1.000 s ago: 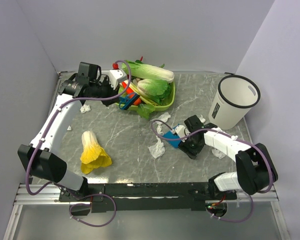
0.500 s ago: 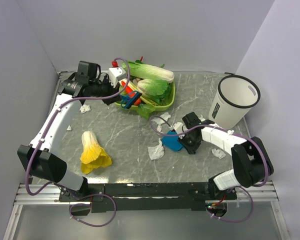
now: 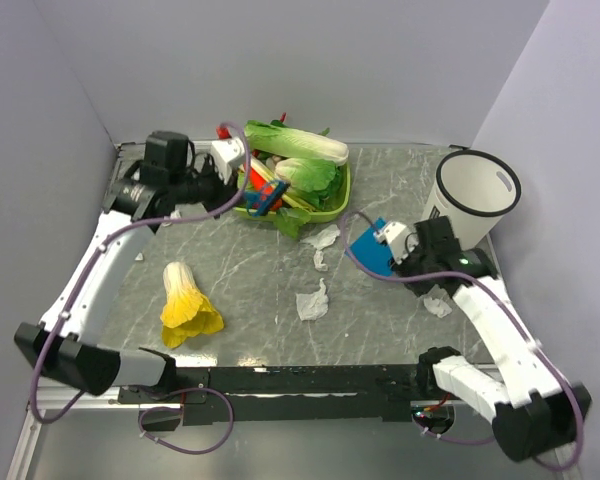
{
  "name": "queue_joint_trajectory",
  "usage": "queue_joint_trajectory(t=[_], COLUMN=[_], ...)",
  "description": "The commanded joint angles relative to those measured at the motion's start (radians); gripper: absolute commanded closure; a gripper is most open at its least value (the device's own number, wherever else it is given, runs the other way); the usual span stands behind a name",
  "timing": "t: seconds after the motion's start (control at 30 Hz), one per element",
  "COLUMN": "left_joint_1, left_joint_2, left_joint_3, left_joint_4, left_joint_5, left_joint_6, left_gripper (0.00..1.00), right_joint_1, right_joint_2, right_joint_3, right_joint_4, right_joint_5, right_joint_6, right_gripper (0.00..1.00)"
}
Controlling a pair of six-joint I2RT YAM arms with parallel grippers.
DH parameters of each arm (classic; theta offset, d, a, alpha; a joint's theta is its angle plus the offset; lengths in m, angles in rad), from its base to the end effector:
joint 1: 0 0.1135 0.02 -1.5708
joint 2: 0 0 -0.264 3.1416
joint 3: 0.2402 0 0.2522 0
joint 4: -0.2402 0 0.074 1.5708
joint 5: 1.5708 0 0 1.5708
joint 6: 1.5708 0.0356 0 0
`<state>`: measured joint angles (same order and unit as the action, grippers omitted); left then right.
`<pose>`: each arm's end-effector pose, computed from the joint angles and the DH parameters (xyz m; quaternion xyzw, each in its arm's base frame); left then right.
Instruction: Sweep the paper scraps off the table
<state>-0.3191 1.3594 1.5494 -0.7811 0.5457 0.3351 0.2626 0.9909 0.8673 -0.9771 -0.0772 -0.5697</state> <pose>0.2606 -0.1056 0.4186 0.3931 0.7640 -0.2342 0.4550 0.1687 0.0482 0.2661 -0.4010 0.8852 0.0015 0.2357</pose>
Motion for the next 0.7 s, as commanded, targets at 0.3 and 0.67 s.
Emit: queue_joint_trajectory(t=[0.3,0.67], left_joint_1=[-0.385,-0.643], left_joint_2=[0.064,0.446], left_joint_3=[-0.129,0.044], left_joint_4=[0.150,0.672], left_joint_5=[0.134,0.155], left_joint_6=[-0.171,-0.633], left_gripper=[0.99,0.99], right_joint_1=[-0.068,-0.144], right_joint_2=[-0.195,-0.201], right_joint_3=[0.545,0.572], right_joint_4=[0.167,0.261], right_joint_5=[-0.026,0.014], right_joint_6=[0.416,0.422], right_gripper=[1.00,1.00])
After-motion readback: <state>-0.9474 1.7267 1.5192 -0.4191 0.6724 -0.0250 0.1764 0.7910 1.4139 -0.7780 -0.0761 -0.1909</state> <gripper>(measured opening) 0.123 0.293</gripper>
